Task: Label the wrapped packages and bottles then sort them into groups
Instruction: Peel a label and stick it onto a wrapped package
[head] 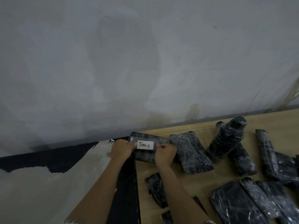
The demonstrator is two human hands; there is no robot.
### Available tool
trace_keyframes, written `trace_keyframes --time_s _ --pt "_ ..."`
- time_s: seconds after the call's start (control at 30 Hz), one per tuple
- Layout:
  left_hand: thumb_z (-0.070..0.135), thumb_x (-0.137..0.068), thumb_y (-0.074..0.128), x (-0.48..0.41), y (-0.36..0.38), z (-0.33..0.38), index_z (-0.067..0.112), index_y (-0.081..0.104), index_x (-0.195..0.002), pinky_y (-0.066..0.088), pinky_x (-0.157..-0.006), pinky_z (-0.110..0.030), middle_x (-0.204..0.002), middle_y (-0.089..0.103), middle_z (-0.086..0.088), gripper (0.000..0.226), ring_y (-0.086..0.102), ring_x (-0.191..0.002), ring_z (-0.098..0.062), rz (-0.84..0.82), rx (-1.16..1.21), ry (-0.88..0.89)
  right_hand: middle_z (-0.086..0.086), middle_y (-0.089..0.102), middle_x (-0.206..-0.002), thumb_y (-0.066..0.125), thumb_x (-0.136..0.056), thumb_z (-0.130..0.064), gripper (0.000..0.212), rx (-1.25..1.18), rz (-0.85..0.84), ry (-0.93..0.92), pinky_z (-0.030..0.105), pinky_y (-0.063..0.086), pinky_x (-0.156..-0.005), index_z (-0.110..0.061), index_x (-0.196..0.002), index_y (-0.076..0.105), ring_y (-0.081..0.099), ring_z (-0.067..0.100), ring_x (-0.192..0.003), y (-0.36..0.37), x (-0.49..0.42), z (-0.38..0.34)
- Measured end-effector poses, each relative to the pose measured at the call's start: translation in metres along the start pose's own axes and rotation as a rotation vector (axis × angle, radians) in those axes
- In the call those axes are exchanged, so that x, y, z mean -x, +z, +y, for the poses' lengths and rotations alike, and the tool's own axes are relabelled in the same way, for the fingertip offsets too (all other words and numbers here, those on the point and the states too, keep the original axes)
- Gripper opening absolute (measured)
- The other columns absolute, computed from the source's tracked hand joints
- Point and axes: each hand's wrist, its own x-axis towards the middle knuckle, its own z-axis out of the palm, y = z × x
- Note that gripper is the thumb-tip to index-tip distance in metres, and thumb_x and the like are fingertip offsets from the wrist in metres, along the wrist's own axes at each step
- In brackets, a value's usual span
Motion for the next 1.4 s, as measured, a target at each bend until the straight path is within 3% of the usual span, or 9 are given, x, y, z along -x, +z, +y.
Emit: trace_keyframes --time_s 0.1,0.37,0.5,0.63,0.83,0.9,0.97,1.07,1.4 --pt "0.036 -0.084 0.067 -0.002 0.001 0.002 0.012 0.036 -0.043 0.028 -0.047 -0.028 -0.046 0.037 -0.002 0.057 0.037 -0.044 -0.014 -0.017 0.002 -0.056 0.012 0.031 -0.146 0.054 -0.095 -0.018 0.022 0.003 -0.011 0.012 0.032 0.037 -0.103 0.002 -0.093 0.064 0.038 0.027 -0.132 0.0 -0.005 0.003" --pt "0.045 -0.074 0.074 -0.015 0.016 -0.002 0.005 0.06 -0.054 0.051 -0.068 -0.034 -0.071 0.063 -0.01 0.047 0.058 -0.063 -0.023 -0.006 0.04 -0.229 0.01 0.03 -0.143 0.052 -0.095 -0.015 0.018 -0.01 0.021 -0.033 0.027 0.033 -0.106 0.002 -0.099 0.057 0.039 0.024 -0.128 0.006 -0.007 0.009" --pt "0.038 -0.071 0.079 -0.014 0.018 -0.004 0.001 0.064 -0.06 0.041 -0.051 -0.028 -0.062 0.061 -0.008 0.041 0.053 -0.052 -0.018 0.008 0.135 -0.231 0.011 0.036 -0.133 0.055 -0.093 -0.008 0.007 -0.045 0.049 -0.058 0.031 0.036 -0.107 -0.002 -0.095 0.052 0.044 0.023 -0.119 0.006 -0.003 0.012" --pt "0.038 -0.061 0.085 -0.005 0.016 -0.007 0.01 0.041 -0.048 0.031 -0.045 -0.026 -0.055 0.047 -0.003 0.054 0.044 -0.05 -0.014 0.106 0.195 -0.287 0.014 0.041 -0.126 0.061 -0.088 -0.006 0.027 -0.053 0.113 -0.048 0.034 0.045 -0.094 -0.004 -0.112 0.047 0.05 0.028 -0.11 0.004 0.002 0.007" --pt "0.024 -0.08 0.07 -0.005 0.007 -0.011 0.005 0.045 -0.053 0.042 -0.051 -0.033 -0.06 0.049 -0.007 0.042 0.051 -0.061 -0.022 0.179 0.224 -0.289 0.016 0.03 -0.14 0.057 -0.091 -0.006 0.052 0.014 0.035 -0.054 0.035 0.042 -0.097 -0.003 -0.137 0.033 0.04 0.031 -0.123 0.003 -0.003 0.006" --pt "0.029 -0.084 0.063 0.0 0.008 -0.009 -0.003 0.06 -0.082 0.05 -0.076 -0.04 -0.086 0.06 -0.017 0.032 0.058 -0.084 -0.032 0.187 0.291 -0.279 0.016 0.025 -0.146 0.059 -0.091 -0.016 0.065 -0.002 -0.015 -0.017 0.039 0.038 -0.102 -0.002 -0.144 0.025 0.034 0.033 -0.13 0.006 -0.003 0.003" --pt "0.051 -0.079 0.065 0.005 0.013 -0.006 -0.002 0.036 -0.136 0.039 -0.098 -0.043 -0.135 0.043 -0.023 0.083 0.044 -0.121 -0.039 0.083 0.273 -0.328 0.017 0.021 -0.15 0.062 -0.089 -0.035 0.081 0.06 -0.057 -0.023 0.042 0.035 -0.108 -0.001 -0.147 0.017 0.027 0.034 -0.136 0.009 -0.001 0.0" --pt "0.071 -0.073 0.057 0.013 0.022 -0.004 0.004 0.014 -0.147 0.027 -0.108 -0.046 -0.15 0.02 -0.02 0.108 0.021 -0.137 -0.037 -0.05 0.029 -0.299 0.018 0.015 -0.154 0.06 -0.085 -0.052 0.097 0.272 -0.101 -0.064 0.04 0.027 -0.113 -0.001 -0.149 0.007 0.019 0.033 -0.14 0.013 0.005 0.0" --pt "0.037 -0.102 0.026 0.002 0.032 -0.024 -0.002 0.046 -0.125 0.032 -0.097 -0.04 -0.125 0.048 -0.022 0.05 0.043 -0.113 -0.036 0.085 -0.123 -0.178 0.019 0.044 -0.126 0.042 -0.099 -0.033 0.045 0.421 -0.054 -0.187 0.036 0.037 -0.102 0.005 -0.122 0.042 0.041 0.03 -0.117 0.007 -0.005 -0.004"
